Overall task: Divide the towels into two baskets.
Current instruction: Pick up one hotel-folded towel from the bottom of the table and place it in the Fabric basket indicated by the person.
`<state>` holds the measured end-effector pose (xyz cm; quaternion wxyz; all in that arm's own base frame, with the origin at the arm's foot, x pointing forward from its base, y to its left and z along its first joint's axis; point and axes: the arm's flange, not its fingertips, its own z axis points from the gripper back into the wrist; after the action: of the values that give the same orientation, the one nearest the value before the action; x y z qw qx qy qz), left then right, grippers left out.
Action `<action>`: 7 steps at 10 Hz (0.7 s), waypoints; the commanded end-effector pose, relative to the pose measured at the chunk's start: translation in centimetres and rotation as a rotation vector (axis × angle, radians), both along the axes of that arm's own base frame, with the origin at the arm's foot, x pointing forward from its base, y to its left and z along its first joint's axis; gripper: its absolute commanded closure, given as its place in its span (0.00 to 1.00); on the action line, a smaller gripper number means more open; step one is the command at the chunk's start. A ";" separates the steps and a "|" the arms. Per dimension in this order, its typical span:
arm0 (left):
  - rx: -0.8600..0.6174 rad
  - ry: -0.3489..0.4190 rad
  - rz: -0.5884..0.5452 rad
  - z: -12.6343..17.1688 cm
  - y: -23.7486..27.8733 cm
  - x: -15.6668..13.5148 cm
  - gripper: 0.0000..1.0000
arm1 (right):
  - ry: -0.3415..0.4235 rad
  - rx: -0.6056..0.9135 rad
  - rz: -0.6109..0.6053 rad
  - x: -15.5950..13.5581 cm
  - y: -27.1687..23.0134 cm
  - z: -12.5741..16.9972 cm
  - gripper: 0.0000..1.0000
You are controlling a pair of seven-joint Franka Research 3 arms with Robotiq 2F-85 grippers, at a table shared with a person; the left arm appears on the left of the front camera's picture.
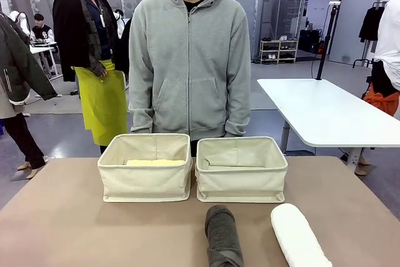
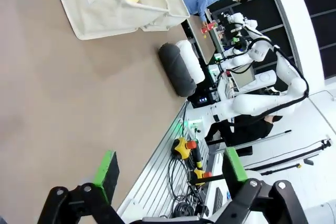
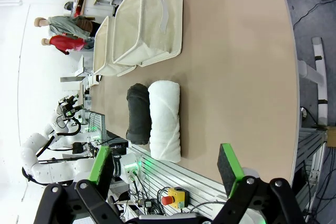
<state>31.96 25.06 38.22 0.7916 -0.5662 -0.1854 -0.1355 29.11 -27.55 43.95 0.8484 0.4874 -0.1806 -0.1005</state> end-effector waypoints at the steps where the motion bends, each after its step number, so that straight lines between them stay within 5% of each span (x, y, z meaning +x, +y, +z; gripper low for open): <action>1: 0.019 -0.016 -0.007 1.0 0.1 -0.5 0.00 | -0.011 0.006 0.002 -0.2 0.1 0.3 0.00; 7: 0.019 -0.016 -0.007 1.0 0.1 -0.5 0.00 | -0.011 0.006 0.002 -0.2 0.1 0.3 0.00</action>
<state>31.87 25.06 38.81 0.7931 -0.5619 -0.1881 -0.1410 29.11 -27.55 43.94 0.8484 0.4874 -0.1805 -0.1006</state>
